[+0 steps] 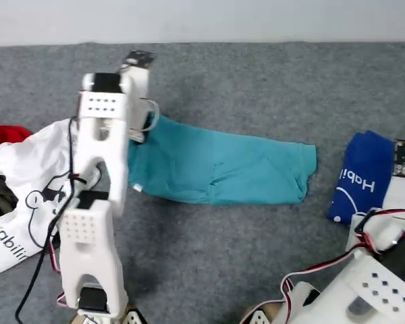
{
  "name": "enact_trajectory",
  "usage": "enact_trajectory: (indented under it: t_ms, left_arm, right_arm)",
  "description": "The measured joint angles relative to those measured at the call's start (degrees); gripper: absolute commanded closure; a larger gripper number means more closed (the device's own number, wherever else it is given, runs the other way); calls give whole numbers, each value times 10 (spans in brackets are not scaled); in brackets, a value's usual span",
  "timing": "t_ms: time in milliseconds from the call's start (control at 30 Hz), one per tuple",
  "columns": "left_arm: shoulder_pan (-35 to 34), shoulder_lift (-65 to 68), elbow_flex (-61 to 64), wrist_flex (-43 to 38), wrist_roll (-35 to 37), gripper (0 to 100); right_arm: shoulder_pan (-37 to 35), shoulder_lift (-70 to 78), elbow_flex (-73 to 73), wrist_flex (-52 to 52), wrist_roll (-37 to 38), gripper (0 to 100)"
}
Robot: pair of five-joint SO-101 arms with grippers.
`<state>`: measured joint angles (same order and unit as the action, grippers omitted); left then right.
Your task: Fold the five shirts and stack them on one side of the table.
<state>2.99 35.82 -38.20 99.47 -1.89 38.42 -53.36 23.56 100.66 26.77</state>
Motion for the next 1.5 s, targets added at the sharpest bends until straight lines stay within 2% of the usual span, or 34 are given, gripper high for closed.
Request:
enact_trajectory:
  t_ms: [267,500,700,1033,1233,1433,1500]
  left_arm:
    - [119,-69,7,0,39,995]
    - [228,-69,-70,1,68,995]
    - [292,-15,-151,2,80,995]
    - [353,69,-275,2,82,994]
    - [358,127,-331,-7,82,994]
    - [358,156,-358,-25,83,852]
    - [358,158,-372,-25,93,833]
  right_arm:
    - [0,0,0,0,0,984]
    - [0,0,0,0,0,985]
    - [0,0,0,0,0,985]
    - [0,0,62,0,0,986]
    - [0,0,62,0,0,985]
    - [0,0,62,0,0,984]
    - [0,0,62,0,0,984]
